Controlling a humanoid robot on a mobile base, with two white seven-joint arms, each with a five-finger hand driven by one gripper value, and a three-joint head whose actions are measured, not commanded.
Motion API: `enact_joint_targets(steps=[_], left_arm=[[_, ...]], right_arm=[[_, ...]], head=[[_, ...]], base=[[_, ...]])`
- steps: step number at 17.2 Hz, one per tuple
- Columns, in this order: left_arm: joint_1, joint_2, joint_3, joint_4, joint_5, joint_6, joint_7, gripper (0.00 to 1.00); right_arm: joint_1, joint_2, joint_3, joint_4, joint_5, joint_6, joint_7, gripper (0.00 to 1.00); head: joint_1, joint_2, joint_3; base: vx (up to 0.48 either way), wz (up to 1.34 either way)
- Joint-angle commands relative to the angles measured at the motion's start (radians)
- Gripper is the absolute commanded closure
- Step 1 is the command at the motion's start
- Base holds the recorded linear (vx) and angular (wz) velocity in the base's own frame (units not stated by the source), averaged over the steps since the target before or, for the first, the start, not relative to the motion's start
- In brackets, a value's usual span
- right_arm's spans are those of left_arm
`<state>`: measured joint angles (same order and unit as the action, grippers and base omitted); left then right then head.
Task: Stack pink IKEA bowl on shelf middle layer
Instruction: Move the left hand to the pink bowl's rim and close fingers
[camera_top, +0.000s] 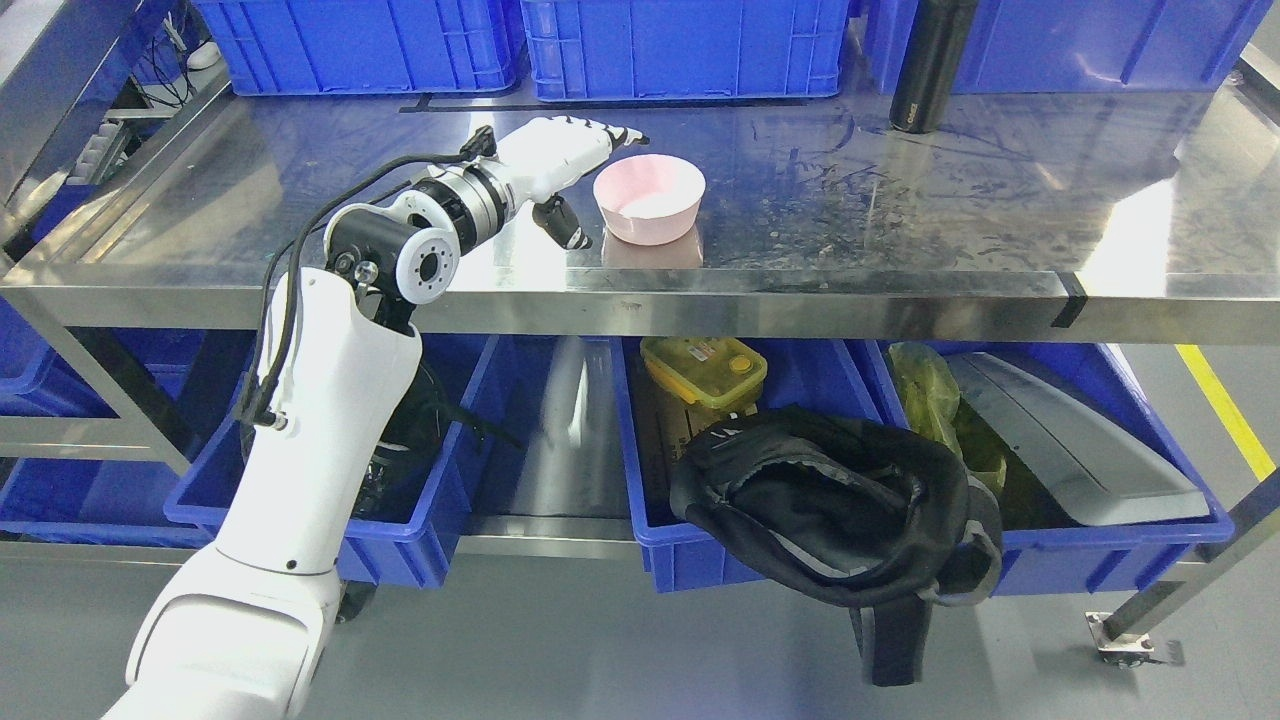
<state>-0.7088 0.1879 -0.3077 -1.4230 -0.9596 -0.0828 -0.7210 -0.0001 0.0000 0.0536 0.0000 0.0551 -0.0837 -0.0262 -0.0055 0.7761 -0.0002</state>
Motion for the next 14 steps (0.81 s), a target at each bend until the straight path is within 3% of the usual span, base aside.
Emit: enact_joint_targets(steps=[1,11,14], left_arm=[[-0.051,-0.094,-0.045,0.196,-0.062,0.005,0.0,0.22],[-0.104,-0.15,-0.045,0.317,-0.082,0.005,0.003,0.4],[-0.124,-0.165,-0.045,0.361,-0.087,0.005,0.005,0.41]], right_arm=[[0.023,-0.017,0.0,-0.017,0.0,0.001,0.0,0.0],[0.023,-0.017,0.0,-0.017,0.0,0.001,0.0,0.0],[0.023,-0.017,0.0,-0.017,0.0,0.001,0.0,0.0]], head=[[0.0,0.0,0.0],[0.0,0.0,0.0],[0.0,0.0,0.0]], base=[[0.0,0.0],[0.0,0.0],[0.0,0.0]])
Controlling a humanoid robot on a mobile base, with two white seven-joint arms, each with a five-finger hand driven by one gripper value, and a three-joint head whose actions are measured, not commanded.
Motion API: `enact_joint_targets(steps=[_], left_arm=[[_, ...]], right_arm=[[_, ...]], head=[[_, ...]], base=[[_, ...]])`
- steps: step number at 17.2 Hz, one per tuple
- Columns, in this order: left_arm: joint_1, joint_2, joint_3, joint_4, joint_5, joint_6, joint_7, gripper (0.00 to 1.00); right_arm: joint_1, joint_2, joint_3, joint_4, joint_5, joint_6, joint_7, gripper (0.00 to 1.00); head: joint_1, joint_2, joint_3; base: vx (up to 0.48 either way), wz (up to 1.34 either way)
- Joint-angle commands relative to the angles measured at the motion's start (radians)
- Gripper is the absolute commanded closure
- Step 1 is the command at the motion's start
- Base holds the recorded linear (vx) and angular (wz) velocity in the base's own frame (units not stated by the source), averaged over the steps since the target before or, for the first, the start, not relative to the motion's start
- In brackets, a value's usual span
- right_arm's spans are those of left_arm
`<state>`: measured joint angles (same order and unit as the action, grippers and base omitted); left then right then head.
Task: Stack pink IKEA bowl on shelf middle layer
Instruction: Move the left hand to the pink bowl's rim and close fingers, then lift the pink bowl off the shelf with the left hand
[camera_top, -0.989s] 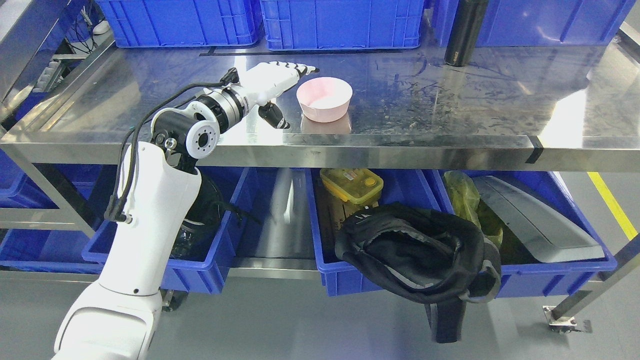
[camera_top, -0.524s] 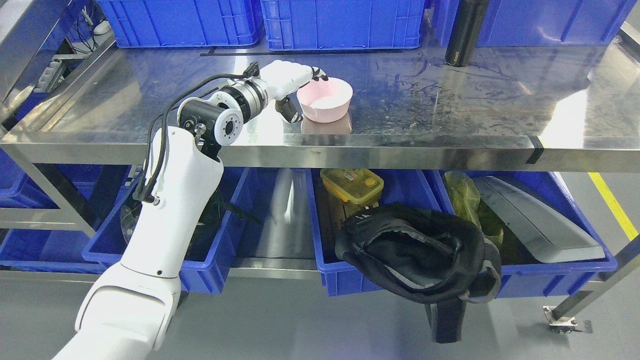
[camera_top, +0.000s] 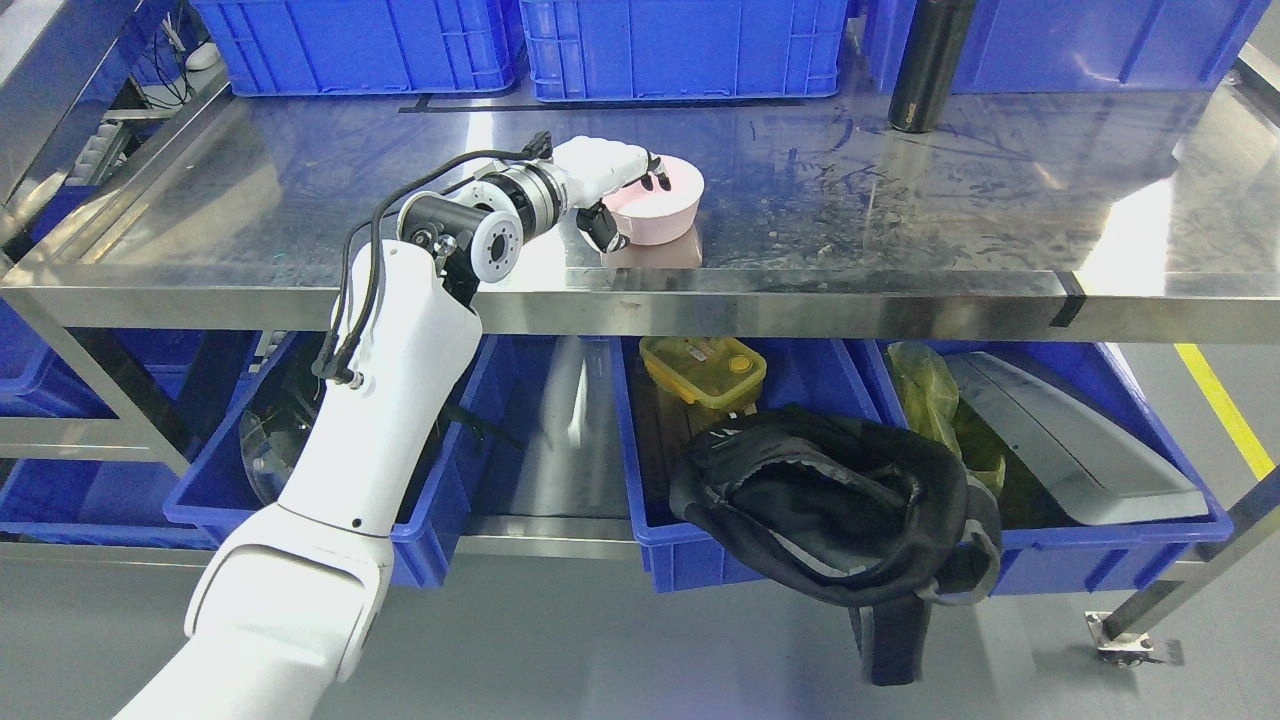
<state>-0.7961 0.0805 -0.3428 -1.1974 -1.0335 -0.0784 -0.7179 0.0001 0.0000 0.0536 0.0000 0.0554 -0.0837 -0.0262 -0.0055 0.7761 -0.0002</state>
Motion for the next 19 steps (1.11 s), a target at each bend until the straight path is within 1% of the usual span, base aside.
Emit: enact_joint_targets(steps=[1,7,13,17,18,19], left_arm=[[-0.043,-0.058,-0.01,0.144,-0.013,0.0,0.005,0.41],[-0.074,-0.058,-0.007,0.185,-0.013,0.0,0.006,0.46],[-0.101,-0.059,0.001,0.262,-0.013,0.0,0.006,0.51],[-0.101,-0.063,-0.001,0.295,-0.013,0.0,0.006,0.52],[-0.101,-0.063,-0.001,0.303,-0.013,0.0,0.006,0.53],[-0.101,-0.063,0.001,0.306,-0.013,0.0,0.006,0.56]], right_arm=[[0.023,-0.017,0.0,-0.017,0.0,0.001,0.0,0.0],[0.023,-0.017,0.0,-0.017,0.0,0.001,0.0,0.0],[0.023,-0.017,0.0,-0.017,0.0,0.001,0.0,0.0],[0.023,-0.017,0.0,-0.017,-0.002,0.001,0.0,0.0],[0.023,-0.017,0.0,-0.017,0.0,0.001,0.0,0.0],[0.023,-0.017,0.0,-0.017,0.0,0.001,0.0,0.0]], head=[[0.0,0.0,0.0],[0.0,0.0,0.0],[0.0,0.0,0.0],[0.0,0.0,0.0],[0.0,0.0,0.0],[0.0,0.0,0.0]], base=[[0.0,0.0],[0.0,0.0],[0.0,0.0],[0.0,0.0],[0.0,0.0],[0.0,0.0]])
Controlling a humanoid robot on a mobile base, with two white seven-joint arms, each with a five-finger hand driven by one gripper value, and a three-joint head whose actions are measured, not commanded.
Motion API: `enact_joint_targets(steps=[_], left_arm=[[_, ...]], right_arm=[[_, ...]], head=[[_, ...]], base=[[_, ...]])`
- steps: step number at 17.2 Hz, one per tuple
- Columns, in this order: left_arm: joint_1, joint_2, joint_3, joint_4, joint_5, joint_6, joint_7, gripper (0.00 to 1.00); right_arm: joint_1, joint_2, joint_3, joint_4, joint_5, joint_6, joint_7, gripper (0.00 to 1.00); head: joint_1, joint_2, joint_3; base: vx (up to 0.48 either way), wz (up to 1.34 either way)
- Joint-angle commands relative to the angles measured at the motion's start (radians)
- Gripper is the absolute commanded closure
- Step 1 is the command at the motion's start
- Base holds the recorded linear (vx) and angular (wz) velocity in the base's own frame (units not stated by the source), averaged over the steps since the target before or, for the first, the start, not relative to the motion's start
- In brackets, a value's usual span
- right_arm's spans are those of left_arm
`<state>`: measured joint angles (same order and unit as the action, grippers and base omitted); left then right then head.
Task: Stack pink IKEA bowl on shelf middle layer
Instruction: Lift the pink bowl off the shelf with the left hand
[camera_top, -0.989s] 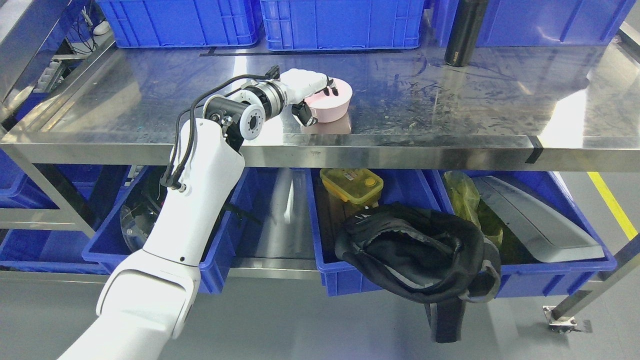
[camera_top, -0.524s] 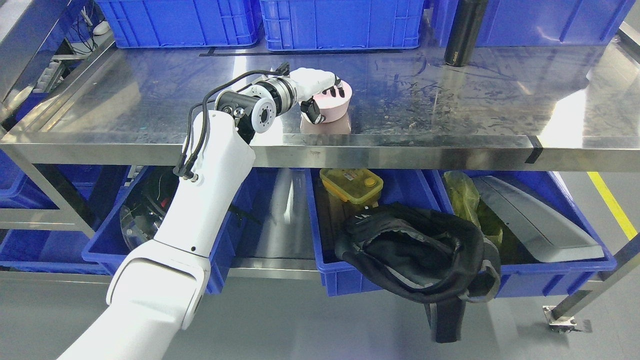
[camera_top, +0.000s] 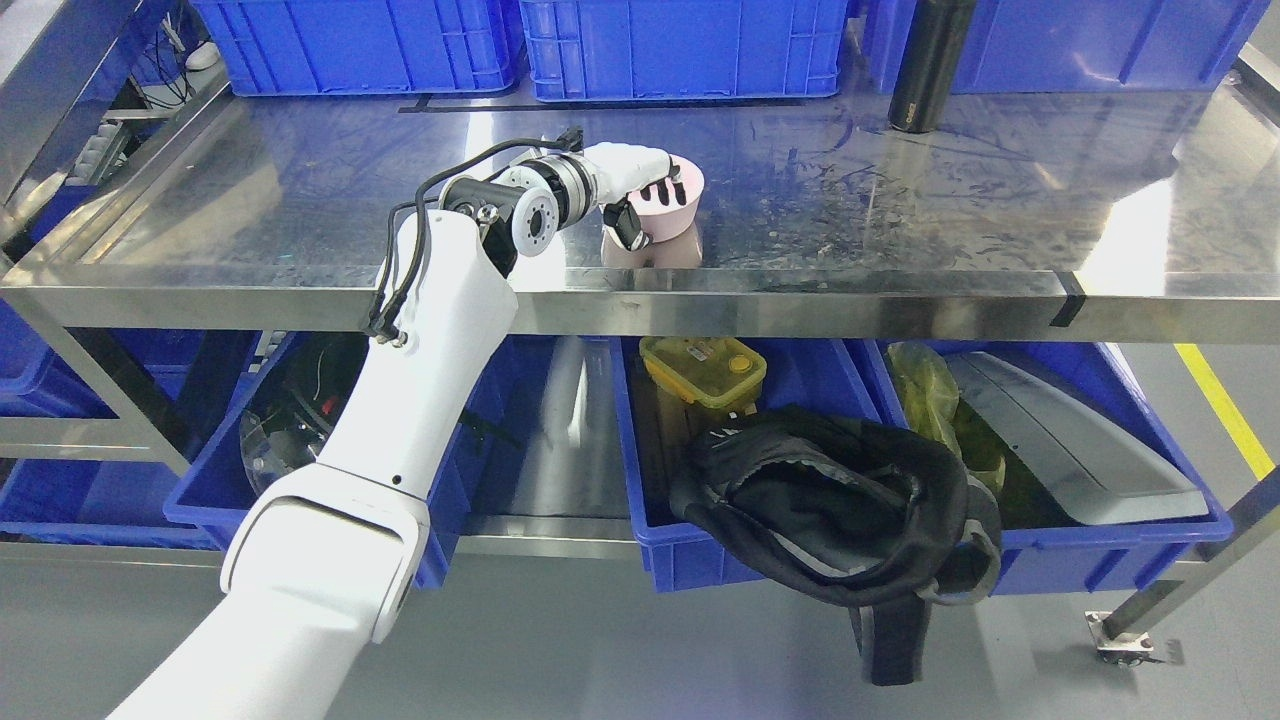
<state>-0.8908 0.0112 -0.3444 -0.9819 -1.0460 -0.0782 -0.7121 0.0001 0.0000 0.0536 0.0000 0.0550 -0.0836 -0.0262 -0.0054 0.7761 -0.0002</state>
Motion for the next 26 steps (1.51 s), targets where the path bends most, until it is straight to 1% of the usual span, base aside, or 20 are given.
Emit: enact_joint_targets(steps=[1,2,4,5,6,8,9,10,11,14,15,17,19,20,22,26], left_arm=[[-0.007,0.006,0.002,0.092,0.0,0.0,0.0,0.59],[-0.007,0.006,0.005,0.094,0.0,0.0,0.0,0.63],[-0.007,0.006,0.031,0.094,0.0,-0.003,0.0,0.79],[-0.007,0.006,0.045,0.094,0.001,-0.005,-0.001,0.83],[-0.007,0.006,0.051,0.094,0.001,-0.005,0.0,0.84],[-0.008,0.006,0.083,0.089,0.003,-0.021,0.003,0.9],[-0.008,0.006,0.122,0.089,0.007,-0.052,0.02,0.94],[-0.01,0.006,0.174,0.086,0.012,-0.121,0.029,0.99],[-0.01,0.006,0.224,0.08,0.011,-0.17,0.037,1.0],[0.001,0.006,0.312,-0.003,0.018,-0.204,0.042,1.0],[0.004,0.006,0.339,-0.035,0.018,-0.254,0.074,1.0],[0.032,0.006,0.366,-0.108,0.02,-0.339,0.111,1.0],[0.088,0.006,0.387,-0.223,0.046,-0.359,0.111,1.0],[0.123,0.006,0.384,-0.274,0.079,-0.389,0.108,1.0],[0.183,0.006,0.383,-0.351,0.098,-0.468,0.108,1.0],[0.26,0.006,0.403,-0.46,0.135,-0.543,0.106,1.0]], right_arm=[[0.023,-0.017,0.0,-0.017,0.0,0.001,0.0,0.0],[0.023,-0.017,0.0,-0.017,0.0,0.001,0.0,0.0],[0.023,-0.017,0.0,-0.017,0.0,0.001,0.0,0.0],[0.023,-0.017,0.0,-0.017,0.0,0.001,0.0,0.0],[0.023,-0.017,0.0,-0.017,0.0,0.001,0.0,0.0],[0.023,-0.017,0.0,-0.017,0.0,0.001,0.0,0.0],[0.023,-0.017,0.0,-0.017,0.0,0.001,0.0,0.0],[0.023,-0.017,0.0,-0.017,0.0,0.001,0.0,0.0],[0.023,-0.017,0.0,-0.017,0.0,0.001,0.0,0.0],[0.023,-0.017,0.0,-0.017,0.0,0.001,0.0,0.0],[0.023,-0.017,0.0,-0.017,0.0,0.001,0.0,0.0],[0.023,-0.017,0.0,-0.017,0.0,0.001,0.0,0.0],[0.023,-0.017,0.0,-0.017,0.0,0.001,0.0,0.0],[0.023,-0.017,0.0,-0.017,0.0,0.001,0.0,0.0],[0.023,-0.017,0.0,-0.017,0.0,0.001,0.0,0.0],[0.023,-0.017,0.0,-0.017,0.0,0.001,0.0,0.0]], head=[[0.0,0.0,0.0],[0.0,0.0,0.0],[0.0,0.0,0.0],[0.0,0.0,0.0],[0.0,0.0,0.0],[0.0,0.0,0.0],[0.0,0.0,0.0],[0.0,0.0,0.0],[0.0,0.0,0.0],[0.0,0.0,0.0],[0.0,0.0,0.0],[0.0,0.0,0.0],[0.0,0.0,0.0],[0.0,0.0,0.0],[0.0,0.0,0.0],[0.0,0.0,0.0]], base=[[0.0,0.0],[0.0,0.0],[0.0,0.0],[0.0,0.0],[0.0,0.0],[0.0,0.0],[0.0,0.0],[0.0,0.0],[0.0,0.0],[0.0,0.0],[0.0,0.0],[0.0,0.0],[0.0,0.0],[0.0,0.0],[0.0,0.0],[0.0,0.0]])
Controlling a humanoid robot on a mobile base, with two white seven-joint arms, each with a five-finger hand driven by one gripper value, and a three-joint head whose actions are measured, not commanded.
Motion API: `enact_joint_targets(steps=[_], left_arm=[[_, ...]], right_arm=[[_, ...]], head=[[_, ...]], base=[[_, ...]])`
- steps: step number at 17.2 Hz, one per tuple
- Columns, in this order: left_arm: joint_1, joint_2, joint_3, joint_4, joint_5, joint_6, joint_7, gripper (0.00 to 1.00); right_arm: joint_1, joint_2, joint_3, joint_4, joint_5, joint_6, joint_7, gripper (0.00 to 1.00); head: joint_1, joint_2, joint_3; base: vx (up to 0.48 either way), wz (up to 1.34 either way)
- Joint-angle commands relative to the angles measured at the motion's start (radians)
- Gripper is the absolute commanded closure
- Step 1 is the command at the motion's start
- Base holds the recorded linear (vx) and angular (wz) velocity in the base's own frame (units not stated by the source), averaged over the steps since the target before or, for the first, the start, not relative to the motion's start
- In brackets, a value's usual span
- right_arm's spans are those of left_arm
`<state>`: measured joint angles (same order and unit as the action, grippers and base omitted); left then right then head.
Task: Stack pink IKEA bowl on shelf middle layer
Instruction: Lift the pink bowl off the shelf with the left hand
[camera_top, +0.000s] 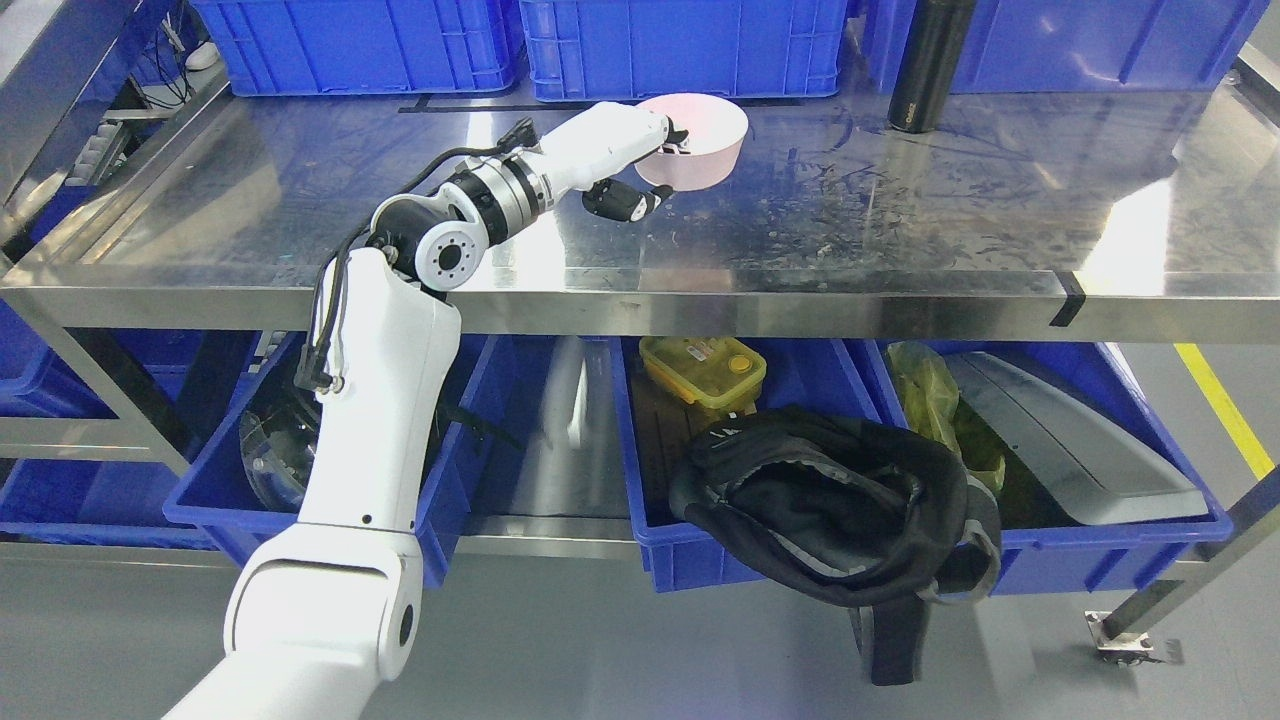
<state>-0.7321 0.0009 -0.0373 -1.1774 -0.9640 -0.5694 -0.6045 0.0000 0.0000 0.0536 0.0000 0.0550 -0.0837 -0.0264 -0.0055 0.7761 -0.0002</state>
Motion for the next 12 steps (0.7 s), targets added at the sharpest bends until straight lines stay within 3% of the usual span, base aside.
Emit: enact_joint_targets(steps=[1,5,12], left_arm=[[0.115,0.017,0.094,-0.287,0.073,-0.066,-0.006,1.0],[0.164,0.017,0.088,-0.317,0.09,-0.139,-0.026,1.0],[0.197,0.017,0.088,-0.327,0.09,-0.149,-0.026,1.0]], right_arm=[[0.023,-0.017,0.0,-0.017,0.0,0.001,0.0,0.0],[0.023,-0.017,0.0,-0.017,0.0,0.001,0.0,0.0],[0.023,-0.017,0.0,-0.017,0.0,0.001,0.0,0.0]], head=[[0.0,0.0,0.0],[0.0,0.0,0.0],[0.0,0.0,0.0]], base=[[0.0,0.0],[0.0,0.0],[0.0,0.0]])
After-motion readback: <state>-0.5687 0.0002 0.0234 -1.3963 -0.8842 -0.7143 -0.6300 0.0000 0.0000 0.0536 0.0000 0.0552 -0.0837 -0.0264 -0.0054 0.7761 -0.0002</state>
